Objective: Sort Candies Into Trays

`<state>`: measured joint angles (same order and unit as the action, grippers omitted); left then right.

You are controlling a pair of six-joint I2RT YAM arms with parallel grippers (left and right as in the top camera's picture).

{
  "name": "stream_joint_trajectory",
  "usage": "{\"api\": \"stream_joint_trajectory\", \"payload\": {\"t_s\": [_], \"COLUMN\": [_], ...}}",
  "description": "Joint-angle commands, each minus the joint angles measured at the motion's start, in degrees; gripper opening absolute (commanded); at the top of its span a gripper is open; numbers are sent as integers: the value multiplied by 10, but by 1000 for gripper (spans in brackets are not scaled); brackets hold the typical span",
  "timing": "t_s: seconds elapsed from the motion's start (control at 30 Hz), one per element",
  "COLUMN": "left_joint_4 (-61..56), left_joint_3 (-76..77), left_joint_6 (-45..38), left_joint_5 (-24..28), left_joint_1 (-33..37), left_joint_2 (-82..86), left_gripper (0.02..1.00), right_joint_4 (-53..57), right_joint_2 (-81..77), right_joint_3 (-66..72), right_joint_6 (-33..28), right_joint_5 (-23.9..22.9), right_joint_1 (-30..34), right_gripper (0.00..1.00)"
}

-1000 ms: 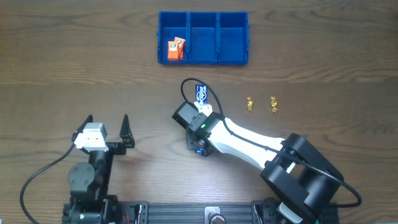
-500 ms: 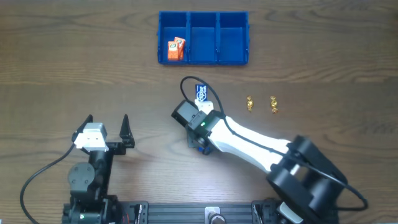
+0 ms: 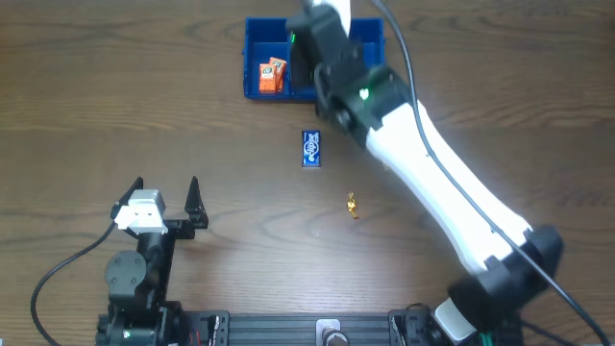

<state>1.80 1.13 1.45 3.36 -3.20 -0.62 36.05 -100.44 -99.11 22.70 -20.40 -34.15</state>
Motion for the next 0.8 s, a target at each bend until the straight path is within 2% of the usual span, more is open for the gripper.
{"api": "stream_joint_trajectory", "payload": {"t_s": [0.03, 0.27, 0.5, 0.57, 0.6, 0.67, 0.73, 0.8], "left_joint_4": [25, 25, 25, 25, 25, 25, 25, 25], "left_joint_3": [-8, -8, -8, -8, -8, -8, -8, -8], "left_joint_6": [-2, -2, -2, -2, -2, -2, -2, -2], "left_joint_5": [6, 6, 6, 6, 6, 6, 6, 6], "left_joint_1": [2, 2, 2, 2, 2, 2, 2, 2], "left_joint_2": [4, 4, 4, 4, 4, 4, 4, 4], "left_gripper": [998, 998, 998, 998, 998, 996, 998, 998], "right_joint_4": [-70, -118, -134, -135, -135, -136, -138, -141], "right_joint_2": [-98, -188, -205, -205, -205, -205, -205, -205], "right_joint_3": [-3, -3, -3, -3, -3, -3, -3, -3], "right_joint_6": [-61, -61, -52, -52, -52, -52, -52, -52], "right_joint_5": [-25, -10, -5, -2, -1, 2, 9, 17], "right_joint_1": [28, 43, 45, 46, 46, 46, 46, 47], "right_gripper": [200, 191, 196, 270, 439, 617, 724, 772]}}
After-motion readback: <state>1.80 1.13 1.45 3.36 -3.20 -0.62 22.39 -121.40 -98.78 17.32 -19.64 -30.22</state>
